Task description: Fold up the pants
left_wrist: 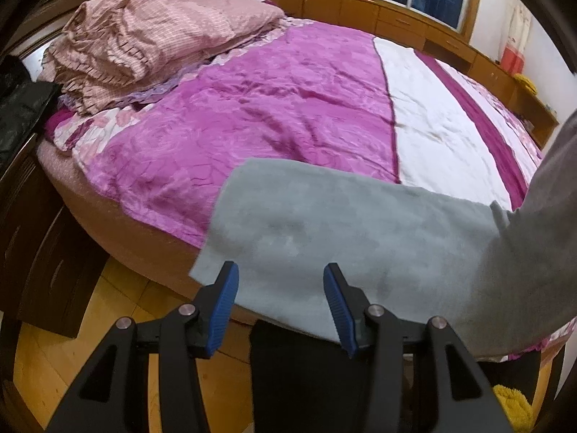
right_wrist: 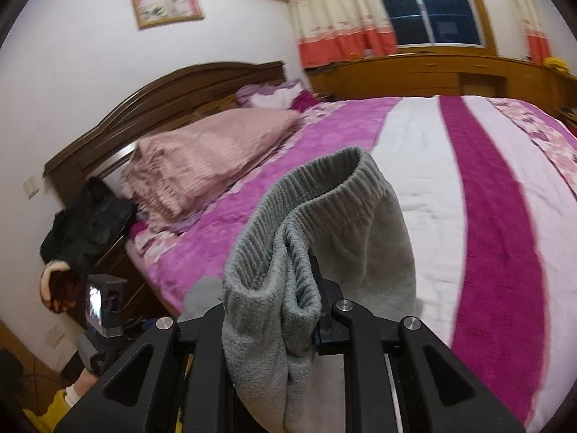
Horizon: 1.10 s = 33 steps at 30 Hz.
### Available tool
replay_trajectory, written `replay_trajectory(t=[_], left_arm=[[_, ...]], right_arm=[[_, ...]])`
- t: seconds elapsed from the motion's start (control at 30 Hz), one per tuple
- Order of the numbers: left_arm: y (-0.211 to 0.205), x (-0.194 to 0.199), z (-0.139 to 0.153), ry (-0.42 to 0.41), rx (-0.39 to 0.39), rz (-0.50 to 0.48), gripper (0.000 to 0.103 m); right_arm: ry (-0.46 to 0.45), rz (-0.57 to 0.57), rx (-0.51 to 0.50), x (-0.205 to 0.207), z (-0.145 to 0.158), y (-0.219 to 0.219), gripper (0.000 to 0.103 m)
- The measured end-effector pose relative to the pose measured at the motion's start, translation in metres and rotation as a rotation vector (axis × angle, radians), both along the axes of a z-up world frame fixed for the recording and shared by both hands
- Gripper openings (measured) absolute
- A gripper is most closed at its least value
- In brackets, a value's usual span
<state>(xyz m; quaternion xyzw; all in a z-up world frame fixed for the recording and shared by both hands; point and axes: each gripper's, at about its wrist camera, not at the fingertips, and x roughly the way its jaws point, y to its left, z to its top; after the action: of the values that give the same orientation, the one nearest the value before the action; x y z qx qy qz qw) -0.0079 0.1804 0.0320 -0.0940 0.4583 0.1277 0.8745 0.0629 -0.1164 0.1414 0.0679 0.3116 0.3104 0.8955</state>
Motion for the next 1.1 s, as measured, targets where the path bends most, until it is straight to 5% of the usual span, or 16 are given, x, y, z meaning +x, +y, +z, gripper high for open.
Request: replay_trajectory(t=[0.33,0.8,0.93,1.1], left_arm=[[0.042,-0.005,0.022,-0.054,-0.026,0.058,0.052],[0.062,-0.003,0.002,-0.018,-0.087,0.101,0.052],[0.065,-0.005,0.0,0.002,-0.085,0.118,0.052],[0.075,-0.013,0.001,0.03,-0.088,0.192,0.051]], right_arm=[[0.06,0.173,-0.049,0.009,-0.029,0.104,0.01],[0.129,0.283,-0.231,0.017,-0.11,0.207,0.014],[0.156,0.316,-0.238,0.017,-0.124,0.216,0.027],[0.317,0.347,-0.185,0.018,-0.135,0.214,0.052]])
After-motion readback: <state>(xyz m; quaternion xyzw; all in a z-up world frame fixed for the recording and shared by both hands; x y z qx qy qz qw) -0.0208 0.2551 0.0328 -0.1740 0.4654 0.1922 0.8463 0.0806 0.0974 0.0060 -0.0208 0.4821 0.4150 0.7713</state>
